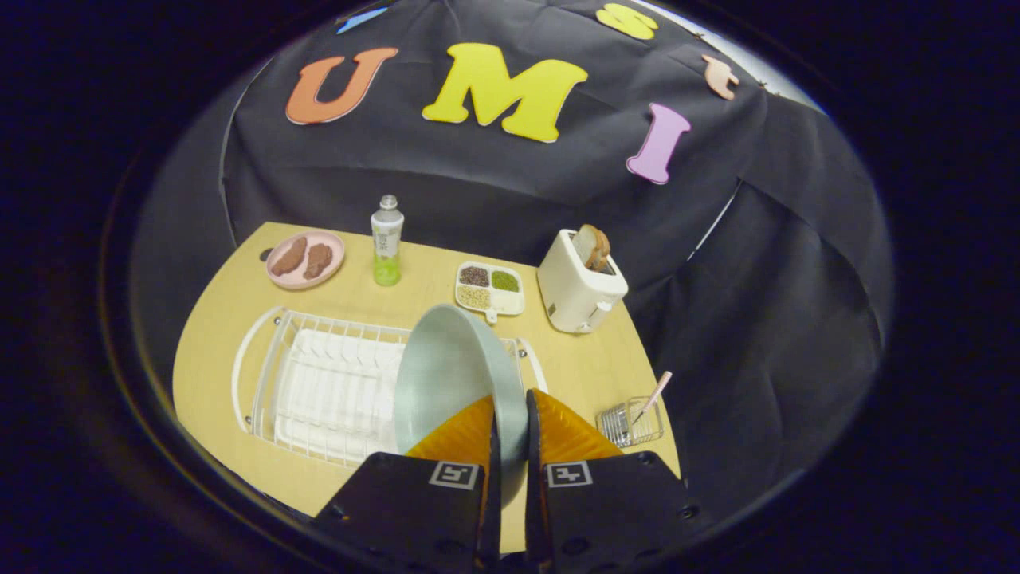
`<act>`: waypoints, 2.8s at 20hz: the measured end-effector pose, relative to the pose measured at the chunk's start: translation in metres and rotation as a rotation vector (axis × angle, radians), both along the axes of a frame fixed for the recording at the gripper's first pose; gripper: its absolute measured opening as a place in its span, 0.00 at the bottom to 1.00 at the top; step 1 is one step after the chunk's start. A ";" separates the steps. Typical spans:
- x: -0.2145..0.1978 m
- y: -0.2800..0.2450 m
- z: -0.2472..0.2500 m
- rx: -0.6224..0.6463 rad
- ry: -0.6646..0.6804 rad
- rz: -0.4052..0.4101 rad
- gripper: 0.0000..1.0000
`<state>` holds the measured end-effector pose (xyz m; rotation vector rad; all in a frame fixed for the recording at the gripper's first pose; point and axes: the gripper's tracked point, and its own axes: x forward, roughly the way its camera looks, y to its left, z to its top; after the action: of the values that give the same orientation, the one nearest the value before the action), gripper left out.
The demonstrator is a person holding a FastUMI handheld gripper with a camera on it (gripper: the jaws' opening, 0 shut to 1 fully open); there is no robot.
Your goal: Take the plate from the dish rack, then take the spoon from the basket and place it into the plate.
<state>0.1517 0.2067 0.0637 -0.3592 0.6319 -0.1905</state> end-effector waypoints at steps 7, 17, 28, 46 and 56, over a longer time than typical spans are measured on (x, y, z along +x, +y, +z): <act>-0.098 -0.006 -0.057 0.310 -0.002 0.185 0.17; -0.125 -0.046 -0.182 0.489 0.054 0.180 0.17; -0.093 -0.087 -0.245 0.579 0.113 0.183 0.18; -0.073 -0.135 -0.208 0.361 -0.270 0.204 0.36; -0.087 -0.193 -0.138 0.166 -0.531 0.170 1.00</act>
<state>0.0642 0.0132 -0.0744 -0.1869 0.0902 -0.0639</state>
